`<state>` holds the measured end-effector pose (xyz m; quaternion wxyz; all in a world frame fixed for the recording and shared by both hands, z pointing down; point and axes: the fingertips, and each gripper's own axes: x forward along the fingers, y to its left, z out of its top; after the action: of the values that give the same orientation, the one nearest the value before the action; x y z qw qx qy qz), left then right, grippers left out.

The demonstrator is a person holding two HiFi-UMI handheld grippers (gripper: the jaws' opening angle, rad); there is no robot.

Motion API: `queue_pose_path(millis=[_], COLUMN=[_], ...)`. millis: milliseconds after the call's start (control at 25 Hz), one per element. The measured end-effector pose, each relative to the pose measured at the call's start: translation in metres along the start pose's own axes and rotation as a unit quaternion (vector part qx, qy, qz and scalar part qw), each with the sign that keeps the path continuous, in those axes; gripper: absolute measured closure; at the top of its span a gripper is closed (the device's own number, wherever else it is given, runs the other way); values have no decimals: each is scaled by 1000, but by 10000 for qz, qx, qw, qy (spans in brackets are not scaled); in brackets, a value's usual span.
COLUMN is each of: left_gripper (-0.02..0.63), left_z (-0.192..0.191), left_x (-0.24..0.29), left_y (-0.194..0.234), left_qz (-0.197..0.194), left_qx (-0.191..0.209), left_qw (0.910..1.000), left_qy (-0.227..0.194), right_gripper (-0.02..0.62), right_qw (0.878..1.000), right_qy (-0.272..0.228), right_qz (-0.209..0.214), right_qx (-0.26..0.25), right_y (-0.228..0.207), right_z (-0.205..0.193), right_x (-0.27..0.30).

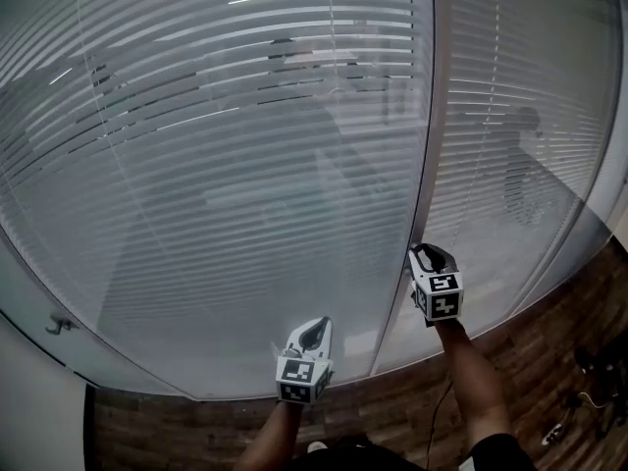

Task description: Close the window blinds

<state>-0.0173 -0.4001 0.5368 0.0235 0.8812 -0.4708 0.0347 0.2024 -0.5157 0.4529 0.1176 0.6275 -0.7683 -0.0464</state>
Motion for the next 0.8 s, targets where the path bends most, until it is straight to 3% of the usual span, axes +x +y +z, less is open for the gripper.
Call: queue_pose_path(millis=[120, 200, 440, 520, 720, 800], left_gripper=[611, 611, 611, 611, 611, 611], left_z=[2, 3, 1, 0, 1, 8], left_x=[-2, -2, 0, 0, -1, -2], left_y=[1, 2, 2, 1, -1, -1], left_qz=[30, 45, 20, 5, -43, 1], left_qx=[-64, -70, -81, -41, -162, -212], left_qw=[9999, 9999, 9999, 9999, 9998, 9998], left_qy=[78, 56, 138, 117, 72, 48], right_gripper=[469, 469, 469, 469, 469, 469], right_qw=[9944, 9841, 9315, 9031, 7984, 7776], right_qy=[107, 145, 142, 153, 249, 277], right_qz=[-138, -164, -380, -489, -852, -843], right_qx=[-1045, -1760, -3614, -4264, -5955, -6225], right_y=[4, 10, 14, 12, 14, 14], right_z=[4, 10, 6, -1, -7, -7], right_x=[-4, -7, -4, -1, 1, 1])
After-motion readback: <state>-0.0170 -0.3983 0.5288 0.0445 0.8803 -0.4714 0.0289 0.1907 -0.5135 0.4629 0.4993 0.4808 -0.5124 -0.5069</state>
